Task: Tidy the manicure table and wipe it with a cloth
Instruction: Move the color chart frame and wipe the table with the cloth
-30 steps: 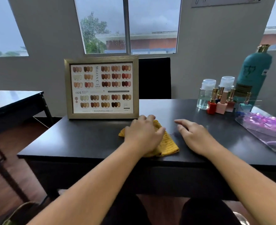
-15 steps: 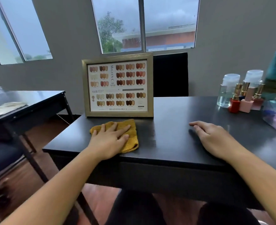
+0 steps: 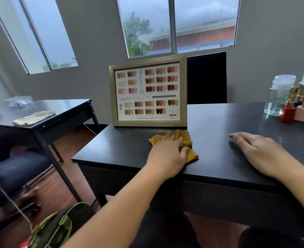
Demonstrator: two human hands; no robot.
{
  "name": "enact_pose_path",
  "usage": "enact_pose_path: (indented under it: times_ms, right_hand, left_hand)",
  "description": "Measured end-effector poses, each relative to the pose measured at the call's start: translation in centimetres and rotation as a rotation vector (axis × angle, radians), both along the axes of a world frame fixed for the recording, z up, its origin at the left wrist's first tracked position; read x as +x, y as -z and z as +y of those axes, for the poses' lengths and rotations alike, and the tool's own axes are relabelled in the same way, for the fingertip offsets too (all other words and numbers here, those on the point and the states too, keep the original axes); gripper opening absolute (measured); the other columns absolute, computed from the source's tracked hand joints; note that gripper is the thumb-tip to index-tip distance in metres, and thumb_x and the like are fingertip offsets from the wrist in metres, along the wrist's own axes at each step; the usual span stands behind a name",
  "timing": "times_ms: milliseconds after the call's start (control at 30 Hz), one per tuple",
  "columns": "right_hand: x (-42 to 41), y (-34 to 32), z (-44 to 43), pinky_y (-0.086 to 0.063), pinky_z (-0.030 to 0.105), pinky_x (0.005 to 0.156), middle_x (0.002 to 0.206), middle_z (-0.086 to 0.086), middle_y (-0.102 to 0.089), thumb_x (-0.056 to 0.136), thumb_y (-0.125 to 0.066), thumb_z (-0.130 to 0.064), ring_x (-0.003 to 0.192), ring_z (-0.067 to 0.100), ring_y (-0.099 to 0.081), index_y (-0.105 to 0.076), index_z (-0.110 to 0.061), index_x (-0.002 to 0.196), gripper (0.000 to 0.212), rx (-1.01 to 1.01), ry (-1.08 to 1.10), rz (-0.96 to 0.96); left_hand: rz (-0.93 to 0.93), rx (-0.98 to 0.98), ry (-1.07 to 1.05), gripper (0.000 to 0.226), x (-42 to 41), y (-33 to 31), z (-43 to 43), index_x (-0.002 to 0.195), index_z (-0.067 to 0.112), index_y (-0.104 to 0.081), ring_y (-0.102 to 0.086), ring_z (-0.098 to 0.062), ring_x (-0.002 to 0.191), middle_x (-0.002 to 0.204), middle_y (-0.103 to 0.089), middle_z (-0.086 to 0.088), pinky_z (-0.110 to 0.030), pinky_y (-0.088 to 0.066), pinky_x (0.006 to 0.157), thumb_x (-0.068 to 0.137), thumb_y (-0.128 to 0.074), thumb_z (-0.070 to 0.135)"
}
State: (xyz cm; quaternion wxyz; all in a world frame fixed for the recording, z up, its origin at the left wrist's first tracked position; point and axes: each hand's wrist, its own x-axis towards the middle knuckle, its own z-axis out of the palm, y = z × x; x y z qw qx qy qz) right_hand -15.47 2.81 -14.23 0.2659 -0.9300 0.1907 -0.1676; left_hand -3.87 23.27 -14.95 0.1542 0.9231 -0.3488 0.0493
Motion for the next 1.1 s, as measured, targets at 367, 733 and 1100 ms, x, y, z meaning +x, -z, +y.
enact_pose_path:
  times_ms: [367, 733, 1100]
  right_hand:
    - [0.5, 0.8, -0.8, -0.036, 0.037, 0.091, 0.133, -0.009, -0.058, 0.091, -0.029, -0.056, 0.126, 0.024, -0.048, -0.059, -0.039, 0.122, 0.046, -0.019, -0.011, -0.036]
    - [1.5, 3.3, -3.4, -0.045, 0.035, 0.082, 0.106, -0.028, -0.059, 0.075, -0.012, -0.087, 0.110, 0.018, -0.060, -0.047, -0.071, 0.104, 0.048, -0.098, 0.068, -0.170]
    - [3.9, 6.8, -7.3, -0.034, 0.013, 0.083, 0.114, -0.060, -0.037, 0.083, -0.023, -0.080, 0.119, 0.009, -0.055, -0.047, -0.067, 0.116, 0.043, -0.002, 0.072, -0.110]
  left_hand:
    - [0.071, -0.024, -0.298, 0.037, 9.6, -0.8, 16.4, 0.131, 0.035, -0.050, -0.036, -0.018, 0.135, 0.145, -0.043, 0.007, -0.031, -0.027, 0.111, 0.095, -0.039, 0.036]
    - [-0.007, -0.010, -0.153, 0.043, 5.4, -0.1, 6.3, 0.136, 0.031, -0.043, -0.029, -0.019, 0.138, 0.149, -0.036, 0.003, -0.034, -0.023, 0.110, 0.094, -0.035, 0.037]
    - [0.127, 0.111, -0.381, 0.043, 10.1, -1.4, 17.0, 0.139, 0.045, -0.032, -0.017, -0.013, 0.143, 0.154, -0.021, 0.014, -0.035, -0.017, 0.113, 0.096, -0.027, 0.046]
